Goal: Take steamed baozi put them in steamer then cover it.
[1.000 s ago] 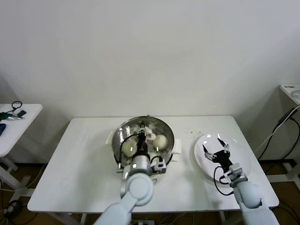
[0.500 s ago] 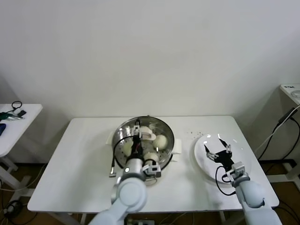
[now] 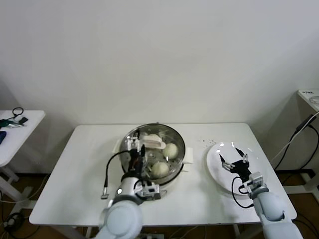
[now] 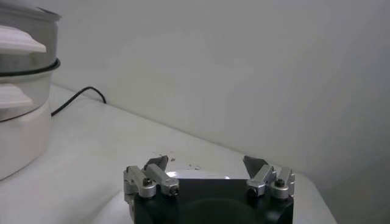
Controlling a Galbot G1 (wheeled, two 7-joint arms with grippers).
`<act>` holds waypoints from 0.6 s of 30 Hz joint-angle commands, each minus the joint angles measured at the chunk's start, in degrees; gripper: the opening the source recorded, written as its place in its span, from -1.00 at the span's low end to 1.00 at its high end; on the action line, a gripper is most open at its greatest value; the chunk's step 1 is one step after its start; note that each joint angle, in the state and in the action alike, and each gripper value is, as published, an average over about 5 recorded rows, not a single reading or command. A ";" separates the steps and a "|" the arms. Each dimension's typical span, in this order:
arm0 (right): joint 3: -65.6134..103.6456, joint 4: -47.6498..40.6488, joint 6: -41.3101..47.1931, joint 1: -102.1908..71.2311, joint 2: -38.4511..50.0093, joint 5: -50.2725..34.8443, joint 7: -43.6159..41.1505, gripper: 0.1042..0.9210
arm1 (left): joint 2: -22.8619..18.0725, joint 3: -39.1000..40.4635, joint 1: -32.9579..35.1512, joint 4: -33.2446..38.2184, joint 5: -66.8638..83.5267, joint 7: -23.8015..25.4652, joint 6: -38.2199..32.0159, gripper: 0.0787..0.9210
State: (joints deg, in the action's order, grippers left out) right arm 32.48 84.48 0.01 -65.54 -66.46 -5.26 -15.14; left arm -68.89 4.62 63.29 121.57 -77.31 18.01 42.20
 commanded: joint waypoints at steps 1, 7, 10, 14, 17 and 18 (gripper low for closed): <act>0.28 0.38 -0.23 -0.17 -0.16 -0.30 -0.29 0.76 | 4.84 -10.65 8.32 5.64 20.60 -17.09 -5.21 0.77; 0.48 1.11 -0.87 -0.57 -0.30 -0.32 -0.80 0.76 | 5.49 -25.18 14.03 5.84 45.53 -27.74 -18.57 0.77; 0.60 1.80 -1.20 -0.96 -0.21 -0.44 -0.88 0.76 | 4.46 -33.58 17.96 5.35 55.92 -27.59 -25.84 0.77; 1.11 2.96 -1.67 -1.81 -0.28 -1.05 -0.93 0.76 | 1.35 -41.89 21.43 2.78 67.14 -28.60 -31.94 0.77; 1.62 3.87 -1.92 -2.61 -0.44 -1.46 -0.92 0.76 | -0.29 -45.78 22.69 -0.19 74.09 -30.33 -35.30 0.77; 1.80 4.12 -2.07 -2.86 -0.56 -1.54 -0.90 0.76 | -0.60 -46.62 23.01 -1.45 75.61 -30.66 -36.61 0.77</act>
State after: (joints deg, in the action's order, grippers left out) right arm 33.59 86.74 -1.47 -67.09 -66.73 -6.19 -15.98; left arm -66.21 -20.63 77.48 125.01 -35.76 -3.52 35.32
